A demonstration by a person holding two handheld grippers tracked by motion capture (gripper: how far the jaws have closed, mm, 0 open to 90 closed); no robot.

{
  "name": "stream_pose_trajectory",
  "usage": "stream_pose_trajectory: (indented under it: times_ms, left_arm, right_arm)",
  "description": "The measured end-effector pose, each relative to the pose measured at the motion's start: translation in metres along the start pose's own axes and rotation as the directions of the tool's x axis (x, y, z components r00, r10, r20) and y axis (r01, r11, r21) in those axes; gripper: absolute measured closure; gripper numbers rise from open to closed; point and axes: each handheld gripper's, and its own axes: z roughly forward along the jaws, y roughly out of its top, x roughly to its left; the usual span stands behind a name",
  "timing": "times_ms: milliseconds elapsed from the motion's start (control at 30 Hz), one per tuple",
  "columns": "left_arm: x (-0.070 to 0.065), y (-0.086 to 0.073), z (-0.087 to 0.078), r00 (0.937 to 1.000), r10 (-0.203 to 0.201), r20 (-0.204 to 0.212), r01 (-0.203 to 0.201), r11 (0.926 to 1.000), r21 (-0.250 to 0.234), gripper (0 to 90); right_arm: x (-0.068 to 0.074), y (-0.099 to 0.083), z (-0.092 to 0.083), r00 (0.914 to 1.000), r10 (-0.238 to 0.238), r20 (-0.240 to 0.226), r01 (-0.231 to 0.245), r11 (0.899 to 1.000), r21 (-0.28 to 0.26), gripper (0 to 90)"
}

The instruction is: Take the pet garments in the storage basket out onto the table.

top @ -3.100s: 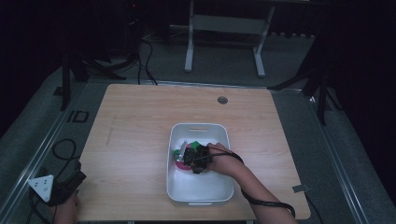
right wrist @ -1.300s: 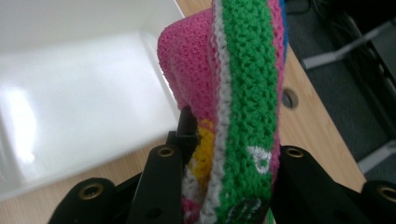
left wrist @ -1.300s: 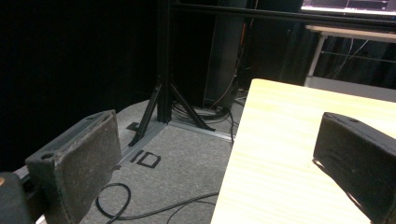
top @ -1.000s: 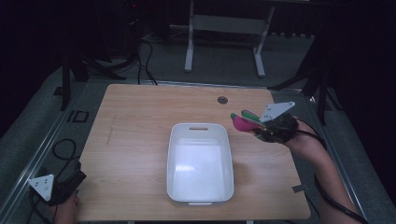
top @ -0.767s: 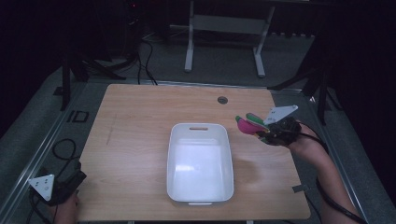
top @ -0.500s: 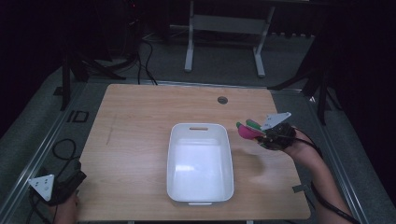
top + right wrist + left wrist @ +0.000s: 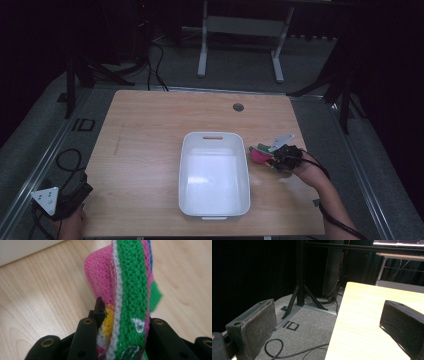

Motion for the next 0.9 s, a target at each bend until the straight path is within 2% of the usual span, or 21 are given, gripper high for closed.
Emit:
stream_pose_trajectory:
  times_ms: [167,333,433,567,600,733,767,867,900]
  left_arm:
    - [0.000,0.000,0.000,1.0000,-0.002,0.002,0.002,1.0000,0.000,1.2]
    - [0.000,0.000,0.000,1.0000,-0.001,0.001,0.001,1.0000,0.000,1.2]
    - [0.000,0.000,0.000,1.0000,-0.004,0.002,0.004,1.0000,0.000,1.2]
    - [0.001,0.000,0.000,1.0000,-0.009,0.000,0.009,1.0000,0.000,1.2]
    - [0.000,0.000,0.000,1.0000,-0.004,0.001,0.004,1.0000,0.000,1.2]
    - [0.001,0.000,0.000,1.0000,-0.007,0.000,0.007,1.0000,-0.001,1.2]
    - [0.001,0.000,0.000,1.0000,-0.007,-0.001,0.007,1.0000,-0.001,1.2]
    - [0.001,0.000,0.000,1.0000,-0.008,0.000,0.008,1.0000,-0.001,1.2]
    - [0.001,0.000,0.000,1.0000,-0.008,0.000,0.008,1.0000,-0.001,1.2]
  right_arm:
    - [0.008,-0.007,0.013,0.9993,-0.005,-0.037,0.006,1.000,0.019,69.8]
    - [0.012,-0.018,0.020,0.9966,0.055,-0.062,-0.057,0.998,-0.031,67.4]
    - [0.014,-0.020,0.019,0.9973,0.046,-0.056,-0.048,0.998,-0.034,64.3]
    - [0.015,-0.017,0.014,0.9981,0.030,-0.055,-0.031,0.999,-0.010,57.3]
    - [0.017,-0.014,0.008,0.9990,0.011,-0.043,-0.011,1.000,-0.006,52.8]
    - [0.021,-0.011,-0.007,0.9989,-0.012,-0.045,0.010,0.999,-0.043,42.0]
    - [0.021,-0.011,-0.010,0.9991,-0.008,-0.042,0.006,0.999,-0.053,38.9]
    - [0.018,-0.014,-0.025,0.9973,0.064,-0.036,-0.068,0.990,-0.124,30.1]
    - [0.018,-0.014,-0.025,0.9973,0.064,-0.036,-0.068,0.990,-0.124,30.1]
